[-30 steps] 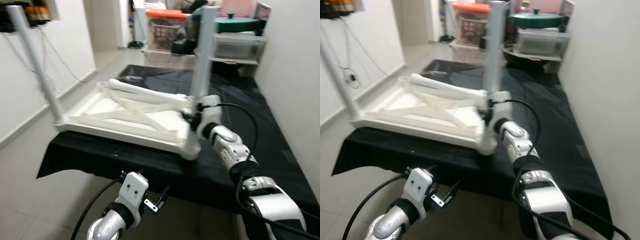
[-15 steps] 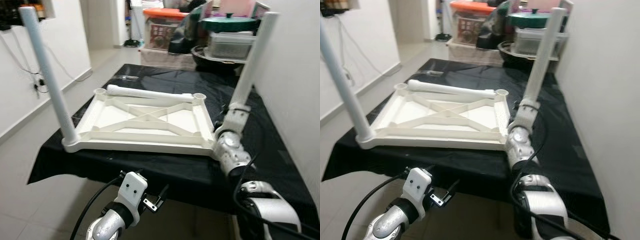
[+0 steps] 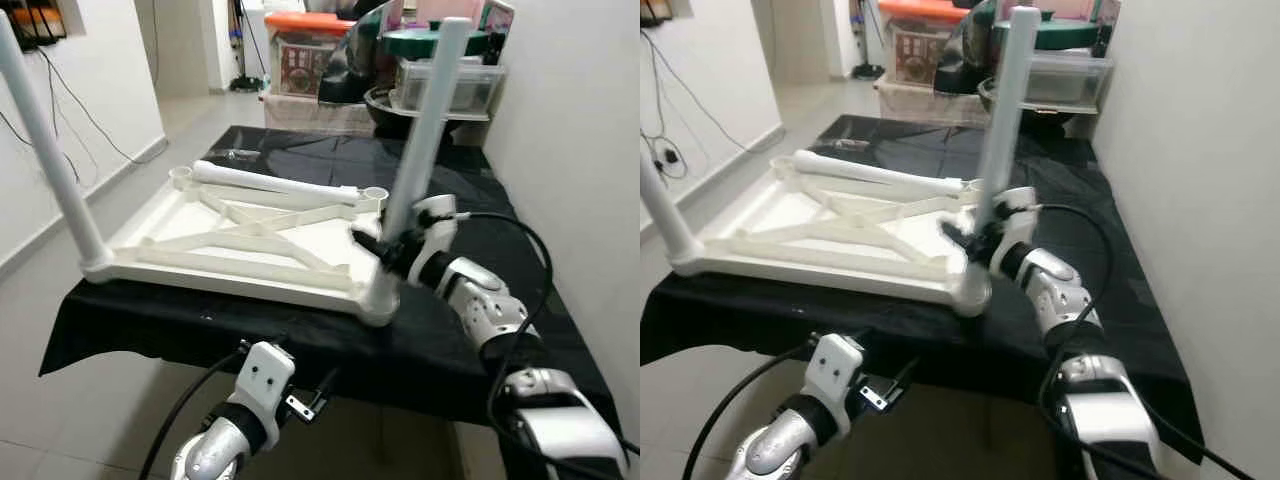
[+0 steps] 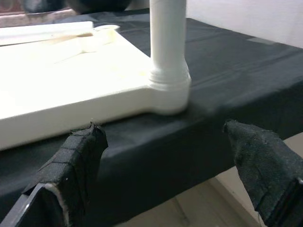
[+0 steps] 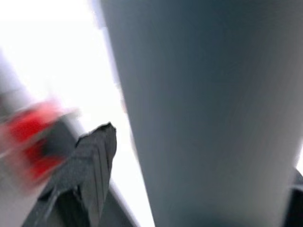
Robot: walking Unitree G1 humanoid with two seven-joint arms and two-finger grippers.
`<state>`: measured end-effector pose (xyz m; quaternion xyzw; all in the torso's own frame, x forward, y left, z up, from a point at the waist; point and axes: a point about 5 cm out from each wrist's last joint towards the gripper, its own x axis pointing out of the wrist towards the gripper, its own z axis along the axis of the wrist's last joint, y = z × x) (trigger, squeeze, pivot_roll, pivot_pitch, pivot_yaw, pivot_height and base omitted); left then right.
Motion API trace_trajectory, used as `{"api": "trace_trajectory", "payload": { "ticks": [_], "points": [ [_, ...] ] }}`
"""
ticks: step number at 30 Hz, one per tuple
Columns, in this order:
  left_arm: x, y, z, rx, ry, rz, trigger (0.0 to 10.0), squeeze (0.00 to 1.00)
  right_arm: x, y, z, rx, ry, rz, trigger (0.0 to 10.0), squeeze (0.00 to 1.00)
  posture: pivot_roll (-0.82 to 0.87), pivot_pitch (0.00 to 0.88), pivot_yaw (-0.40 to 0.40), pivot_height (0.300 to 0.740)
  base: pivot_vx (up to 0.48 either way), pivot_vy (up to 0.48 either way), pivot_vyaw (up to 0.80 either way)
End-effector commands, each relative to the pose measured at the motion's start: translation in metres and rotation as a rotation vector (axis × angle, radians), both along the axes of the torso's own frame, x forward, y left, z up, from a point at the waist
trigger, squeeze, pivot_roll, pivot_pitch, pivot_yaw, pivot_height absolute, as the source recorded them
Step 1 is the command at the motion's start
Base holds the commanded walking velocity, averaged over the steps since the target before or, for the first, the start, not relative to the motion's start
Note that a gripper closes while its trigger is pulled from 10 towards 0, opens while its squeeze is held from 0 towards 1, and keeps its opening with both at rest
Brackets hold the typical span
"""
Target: Building children table
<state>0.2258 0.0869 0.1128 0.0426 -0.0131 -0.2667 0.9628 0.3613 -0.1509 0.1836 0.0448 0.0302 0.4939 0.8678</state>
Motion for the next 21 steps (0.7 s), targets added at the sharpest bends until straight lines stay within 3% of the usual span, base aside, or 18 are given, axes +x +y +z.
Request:
{"api": "trace_trajectory", "payload": {
  "ticks": [1, 4, 5, 13, 15, 16, 17, 19, 20, 21],
  "points": [
    [0.000, 0.001, -0.004, 0.005, 0.018, 0.000, 10.0, 0.00, -0.010, 0.013, -0.003, 0.001, 0.026, 0.164, 10.0, 0.00, 0.06, 0.000, -0.067, 0.740, 0.000, 0.000, 0.00],
    [0.000, 0.001, -0.004, 0.005, 0.018, 0.001, 10.0, 0.00, -0.012, 0.015, -0.003, -0.010, 0.019, 0.200, 10.0, 0.00, 0.06, 0.000, -0.067, 0.740, 0.000, 0.000, 0.00],
    [0.000, 0.001, -0.004, 0.006, 0.018, 0.002, 10.0, 0.00, -0.012, 0.020, -0.005, -0.036, 0.008, 0.219, 0.0, 0.00, 0.06, 0.000, -0.066, 0.740, 0.000, 0.000, 0.00],
    [-0.001, 0.001, -0.004, 0.006, 0.017, 0.002, 10.0, 0.00, 0.000, 0.036, -0.016, -0.117, -0.034, 0.094, 0.0, 0.00, 0.06, 0.000, -0.066, 0.740, 0.000, 0.000, 0.00],
    [-0.001, 0.001, -0.004, 0.006, 0.018, 0.003, 10.0, 0.00, 0.021, 0.027, -0.020, -0.145, -0.019, -0.282, 0.0, 0.00, 0.06, 0.000, -0.073, 0.740, 0.000, 0.000, 0.00],
    [-0.001, 0.001, -0.004, 0.006, 0.018, 0.003, 10.0, 0.00, 0.021, 0.027, -0.020, -0.145, -0.019, -0.282, 0.0, 0.00, 0.06, 0.000, -0.073, 0.740, 0.000, 0.000, 0.00],
    [-0.001, 0.001, -0.004, 0.006, 0.018, 0.003, 10.0, 0.00, 0.026, 0.020, -0.020, -0.151, -0.012, -0.417, 0.0, 0.00, 0.06, 0.000, -0.073, 0.740, 0.000, 0.000, 0.00],
    [-0.002, 0.000, -0.005, 0.005, 0.019, 0.001, 10.0, 0.00, 0.033, -0.014, -0.027, -0.195, 0.056, -0.849, 0.0, 0.00, 0.06, 0.000, -0.072, 0.740, 0.000, 0.000, 0.00],
    [-0.002, 0.000, -0.005, 0.005, 0.019, 0.001, 10.0, 0.00, 0.033, -0.014, -0.027, -0.195, 0.056, -0.849, 0.0, 0.00, 0.06, 0.000, -0.072, 0.740, 0.000, 0.000, 0.00],
    [-0.002, 0.000, -0.005, 0.005, 0.020, -0.001, 10.0, 0.00, 0.031, -0.035, -0.032, -0.221, 0.092, -1.076, 0.0, 0.00, 0.05, 0.000, -0.072, 0.740, 0.000, 0.000, 0.00]
  ]
}}
